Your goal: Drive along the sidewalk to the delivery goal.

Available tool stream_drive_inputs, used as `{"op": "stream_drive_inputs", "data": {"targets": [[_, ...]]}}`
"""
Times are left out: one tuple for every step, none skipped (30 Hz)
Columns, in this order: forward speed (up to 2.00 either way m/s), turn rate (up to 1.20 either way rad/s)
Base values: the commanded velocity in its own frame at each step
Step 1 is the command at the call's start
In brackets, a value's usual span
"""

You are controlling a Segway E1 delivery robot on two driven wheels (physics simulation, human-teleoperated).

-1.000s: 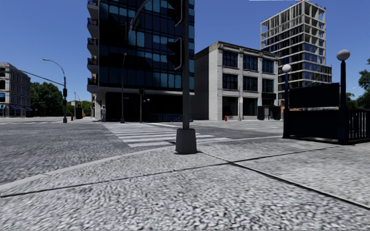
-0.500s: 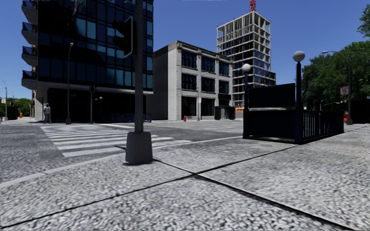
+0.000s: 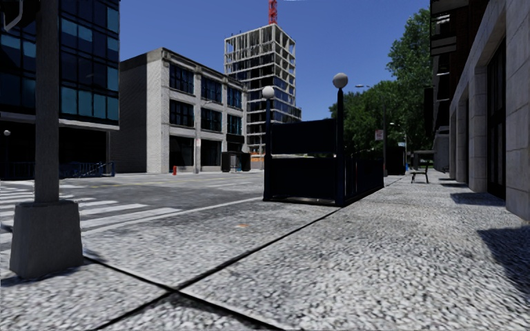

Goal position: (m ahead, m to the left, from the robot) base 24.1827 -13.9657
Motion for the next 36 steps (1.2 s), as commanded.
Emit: {"op": "stream_drive_inputs", "data": {"targets": [[1.50, -0.79], [1.50, -0.79], [1.50, -0.79], [1.50, -0.79], [1.50, -0.79], [1.50, -0.79], [1.50, -0.79], [1.50, -0.79], [1.50, -0.79], [1.50, -0.79], [1.51, -0.79], [1.51, -0.79], [2.00, -0.79], [2.00, -0.79], [2.00, -0.79], [2.00, -0.79], [2.00, -0.78], [2.00, -0.75], [2.00, -0.68], [2.00, -0.68], [2.00, -0.53], [2.00, -0.27], [2.00, -0.27], [2.00, -0.16], [2.00, -0.04], [2.00, 0.00], [2.00, 0.00], [2.00, 0.00], [2.00, 0.00], [2.00, 0.00], [2.00, 0.00], [2.00, 0.00], [2.00, 0.00], [2.00, 0.00], [2.00, 0.00], [2.00, 0.00]]}}
